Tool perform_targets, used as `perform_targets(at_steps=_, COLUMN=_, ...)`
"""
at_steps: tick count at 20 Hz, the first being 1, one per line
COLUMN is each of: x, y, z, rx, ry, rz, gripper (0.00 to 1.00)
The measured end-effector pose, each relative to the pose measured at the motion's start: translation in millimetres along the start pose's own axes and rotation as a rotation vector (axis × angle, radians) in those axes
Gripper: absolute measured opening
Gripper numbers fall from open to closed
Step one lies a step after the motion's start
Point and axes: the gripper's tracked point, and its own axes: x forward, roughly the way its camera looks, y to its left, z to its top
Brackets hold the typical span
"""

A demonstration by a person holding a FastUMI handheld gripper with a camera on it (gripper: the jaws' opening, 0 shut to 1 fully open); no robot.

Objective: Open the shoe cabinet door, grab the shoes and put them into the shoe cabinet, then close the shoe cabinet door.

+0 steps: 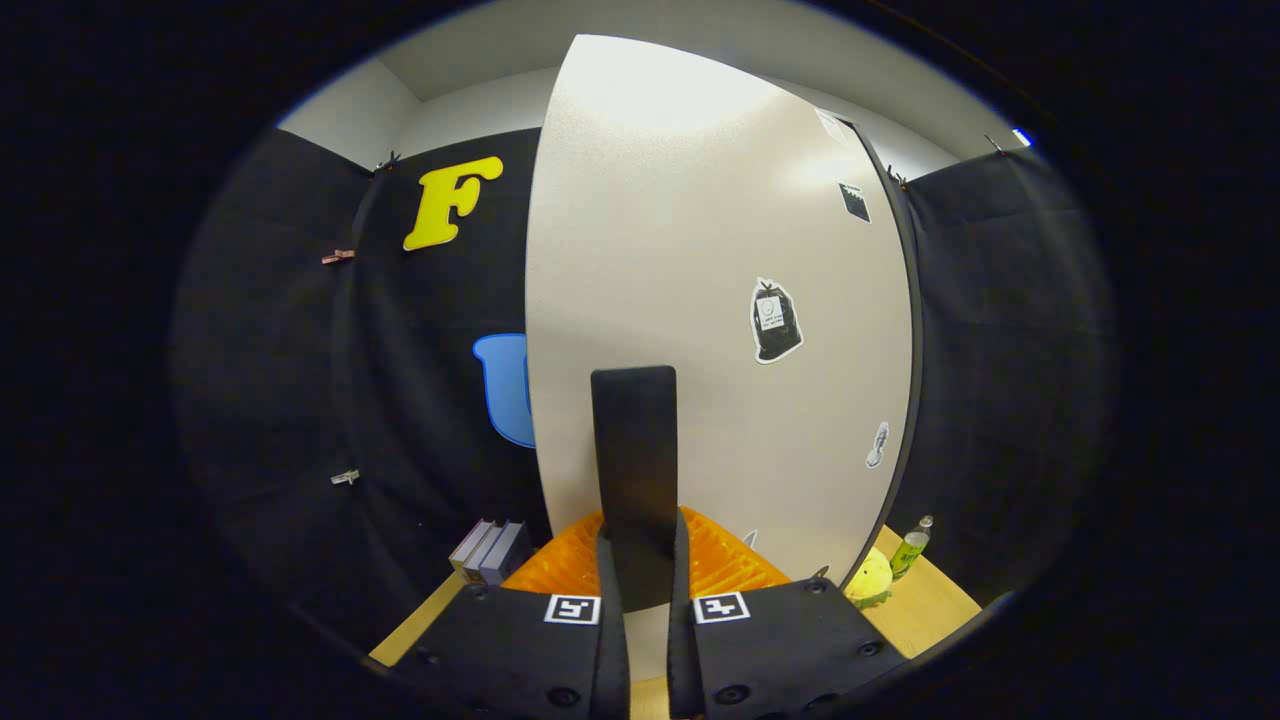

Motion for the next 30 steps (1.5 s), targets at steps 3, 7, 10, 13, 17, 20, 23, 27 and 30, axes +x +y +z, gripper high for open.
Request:
perform_targets(at_steps=3, x=-17, y=-11, z=0, rx=0.0, ry=0.002, rz=0.02, gripper=0.19)
perform_targets(at_steps=7, x=-36, y=-23, z=1, rx=-0.002, ry=0.009, rz=0.068, gripper=0.19)
perform_targets(at_steps=10, x=-54, y=-41, z=2, rx=-0.024, ry=0.011, rz=0.11, gripper=0.19)
perform_targets(at_steps=13, x=-74, y=-60, z=2, rx=-0.039, ry=0.017, rz=0.163, gripper=0.18)
perform_targets(at_steps=17, x=-90, y=-85, z=3, rx=-0.035, ry=0.03, rz=0.21, gripper=0.19)
perform_targets(at_steps=20, x=-101, y=-105, z=6, rx=-0.03, ry=0.028, rz=0.218, gripper=0.18)
perform_targets(at_steps=23, x=-110, y=-121, z=6, rx=-0.03, ry=0.034, rz=0.211, gripper=0.18)
perform_targets(at_steps=27, x=-118, y=-146, z=6, rx=-0.019, ry=0.048, rz=0.164, gripper=0.18)
perform_targets(at_steps=30, x=-129, y=-171, z=5, rx=-0.009, ry=0.067, rz=0.098, gripper=0.18)
